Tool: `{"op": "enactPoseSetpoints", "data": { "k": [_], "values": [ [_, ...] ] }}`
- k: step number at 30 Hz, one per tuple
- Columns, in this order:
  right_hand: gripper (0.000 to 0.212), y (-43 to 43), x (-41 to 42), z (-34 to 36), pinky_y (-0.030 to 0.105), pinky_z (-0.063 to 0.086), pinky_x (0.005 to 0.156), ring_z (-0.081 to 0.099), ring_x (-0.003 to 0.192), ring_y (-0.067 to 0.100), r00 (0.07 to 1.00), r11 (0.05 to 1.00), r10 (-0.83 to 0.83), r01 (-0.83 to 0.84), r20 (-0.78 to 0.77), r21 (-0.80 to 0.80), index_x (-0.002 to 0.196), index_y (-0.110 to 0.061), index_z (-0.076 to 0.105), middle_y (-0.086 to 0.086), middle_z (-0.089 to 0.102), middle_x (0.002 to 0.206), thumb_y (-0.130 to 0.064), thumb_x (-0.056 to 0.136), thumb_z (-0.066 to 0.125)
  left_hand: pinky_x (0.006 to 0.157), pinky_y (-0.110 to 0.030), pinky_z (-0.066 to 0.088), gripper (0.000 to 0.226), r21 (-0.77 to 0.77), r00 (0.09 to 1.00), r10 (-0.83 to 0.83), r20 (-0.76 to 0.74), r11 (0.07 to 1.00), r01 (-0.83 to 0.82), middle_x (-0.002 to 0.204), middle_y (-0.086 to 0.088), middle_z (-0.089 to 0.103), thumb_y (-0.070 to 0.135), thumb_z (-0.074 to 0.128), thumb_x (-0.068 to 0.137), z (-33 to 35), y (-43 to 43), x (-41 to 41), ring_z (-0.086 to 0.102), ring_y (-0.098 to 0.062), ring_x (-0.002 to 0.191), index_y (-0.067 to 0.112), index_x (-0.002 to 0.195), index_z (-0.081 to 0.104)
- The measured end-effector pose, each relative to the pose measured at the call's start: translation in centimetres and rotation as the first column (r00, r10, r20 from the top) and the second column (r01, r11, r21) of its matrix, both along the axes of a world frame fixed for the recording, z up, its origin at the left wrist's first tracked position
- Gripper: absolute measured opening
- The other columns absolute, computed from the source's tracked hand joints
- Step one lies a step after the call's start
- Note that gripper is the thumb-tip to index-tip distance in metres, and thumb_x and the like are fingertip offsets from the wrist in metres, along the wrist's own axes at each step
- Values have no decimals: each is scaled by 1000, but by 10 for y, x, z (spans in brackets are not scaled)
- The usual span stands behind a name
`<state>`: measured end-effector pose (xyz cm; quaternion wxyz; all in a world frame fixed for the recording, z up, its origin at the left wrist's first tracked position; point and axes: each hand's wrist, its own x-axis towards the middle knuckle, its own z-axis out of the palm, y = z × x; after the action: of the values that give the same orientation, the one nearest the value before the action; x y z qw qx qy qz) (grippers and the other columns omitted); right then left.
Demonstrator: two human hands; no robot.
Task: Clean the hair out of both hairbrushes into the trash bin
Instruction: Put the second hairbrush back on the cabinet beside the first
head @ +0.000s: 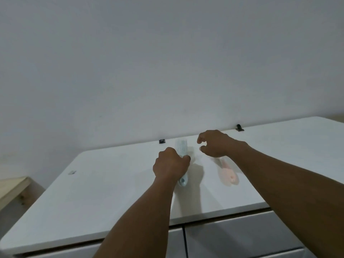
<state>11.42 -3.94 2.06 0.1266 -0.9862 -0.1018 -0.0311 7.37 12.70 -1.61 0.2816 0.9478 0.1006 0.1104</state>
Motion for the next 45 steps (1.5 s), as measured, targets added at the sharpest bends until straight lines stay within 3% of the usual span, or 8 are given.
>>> {"op": "enactPoseSetpoints", "data": {
  "k": [14,23,26,29,33,39,43,45],
  "values": [
    [36,8,4,-30,38,36,96,49,125,24,996,1000,-14,15,85,-6,127,-28,58,0,53,133,-31,91,57,76,-31,42,31,16,1000,-3,-23,1000,3,113,-6,65,44,62,88,-9,-6,-6,64,-31,108,17,94,47],
    [33,-23,-26,-21,33,45,80,57,109,28,960,958,-269,258,82,123,114,-14,55,4,56,118,-26,85,57,71,-30,42,27,3,999,-19,-51,1000,19,74,4,43,38,62,85,-3,-7,-26,54,-27,84,15,94,51],
    [28,-26,-39,-26,31,42,73,55,92,30,934,928,-355,348,36,137,105,-10,48,6,52,101,-24,83,59,69,-30,44,24,8,998,-32,-58,999,33,76,3,50,33,61,82,-5,-9,-30,58,-28,83,13,92,54],
    [14,-28,-46,-34,25,41,53,62,65,25,934,918,-357,356,-27,173,86,-7,54,9,65,79,-14,74,59,61,-26,44,14,-7,997,-50,-62,999,50,78,-1,61,24,60,80,-7,-11,-31,61,-25,72,12,85,55],
    [7,-26,-43,-43,20,38,44,57,44,17,942,914,-334,333,-37,232,68,-10,50,6,62,53,-7,70,57,55,-25,38,15,-11,999,-33,-41,999,32,72,1,56,20,61,80,-10,-16,-25,56,-22,66,14,76,48],
    [15,-14,-14,-51,25,37,46,55,54,20,957,935,-290,278,23,222,78,-8,52,8,61,71,-18,70,61,66,-29,42,18,-17,999,-34,-28,999,34,74,3,47,26,63,84,-12,-19,-1,55,-26,80,14,84,49],
    [23,-6,6,-56,26,39,49,58,55,23,971,947,-235,221,33,234,91,-7,59,10,68,69,-19,71,57,63,-28,40,26,-4,999,-29,-37,1000,29,72,4,45,26,63,85,-11,-19,14,54,-25,77,17,74,42],
    [25,-1,15,-57,29,41,55,60,67,26,974,950,-222,204,50,236,97,-8,60,11,69,82,-21,76,58,58,-26,37,28,-1,999,-29,-38,1000,29,71,4,46,25,63,85,-10,-18,21,53,-24,73,17,71,40]
  ]
}}
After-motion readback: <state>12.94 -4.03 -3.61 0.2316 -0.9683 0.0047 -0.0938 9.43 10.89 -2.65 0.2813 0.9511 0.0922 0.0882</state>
